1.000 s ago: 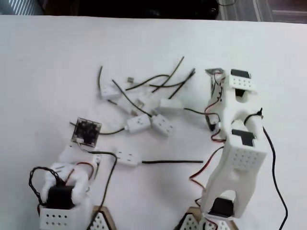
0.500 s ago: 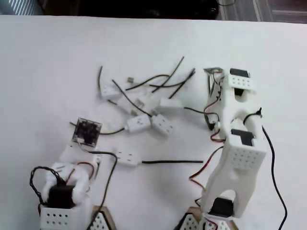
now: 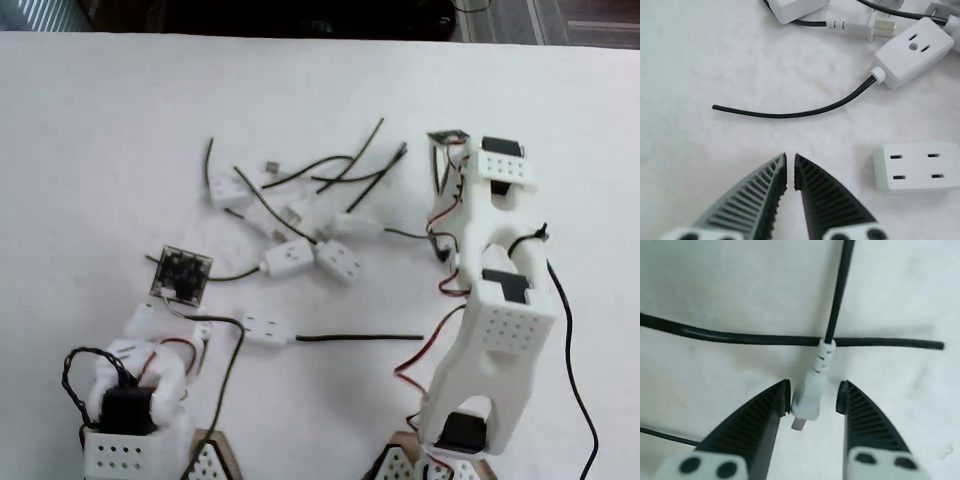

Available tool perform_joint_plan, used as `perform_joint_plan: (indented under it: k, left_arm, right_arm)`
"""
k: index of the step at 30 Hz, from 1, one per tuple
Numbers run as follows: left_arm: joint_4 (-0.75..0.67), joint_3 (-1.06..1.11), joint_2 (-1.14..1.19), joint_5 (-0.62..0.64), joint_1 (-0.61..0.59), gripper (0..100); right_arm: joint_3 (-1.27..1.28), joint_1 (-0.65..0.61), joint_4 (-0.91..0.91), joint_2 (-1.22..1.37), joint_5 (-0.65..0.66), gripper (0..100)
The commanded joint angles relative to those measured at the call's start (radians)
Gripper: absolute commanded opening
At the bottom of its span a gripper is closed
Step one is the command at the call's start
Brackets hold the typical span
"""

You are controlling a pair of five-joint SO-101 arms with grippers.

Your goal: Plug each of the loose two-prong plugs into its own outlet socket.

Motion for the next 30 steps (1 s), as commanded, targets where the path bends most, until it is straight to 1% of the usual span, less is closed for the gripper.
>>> perform_joint_plan:
  k: [1,10,15,17,20,24,26,30]
  left_arm:
    - [-0.020,-0.006,-0.005,-0.009,-0.007,5]
    - [-0.020,-0.006,-0.005,-0.009,-0.007,5]
    - [-0.020,-0.006,-0.005,-0.009,-0.007,5]
    - [-0.020,-0.006,-0.005,-0.009,-0.007,5]
    - [-0.020,-0.006,-0.005,-0.009,-0.007,5]
    - [-0.020,-0.009,-0.005,-0.009,-0.007,5]
    - [-0.021,-0.012,-0.005,-0.009,-0.007,5]
    - [-0.040,-0.014,-0.005,-0.008,-0.007,5]
  right_arm:
    - [-0.040,0.001,0.016,-0.013,0.000,14.9]
    - [-0.041,0.002,-0.025,-0.013,0.000,13.5]
    - [-0.041,0.004,-0.024,-0.021,0.008,2.5]
    - [-0.040,0.005,-0.010,-0.022,0.008,1.8]
    - [-0.046,0.004,0.062,-0.039,0.008,1.7]
    - [-0.074,0.002,0.165,-0.166,0.008,1.7]
    - [-0.058,-0.019,0.202,-0.265,0.008,1.7]
    - [0.106,-0.087,0.202,-0.518,0.009,1.7]
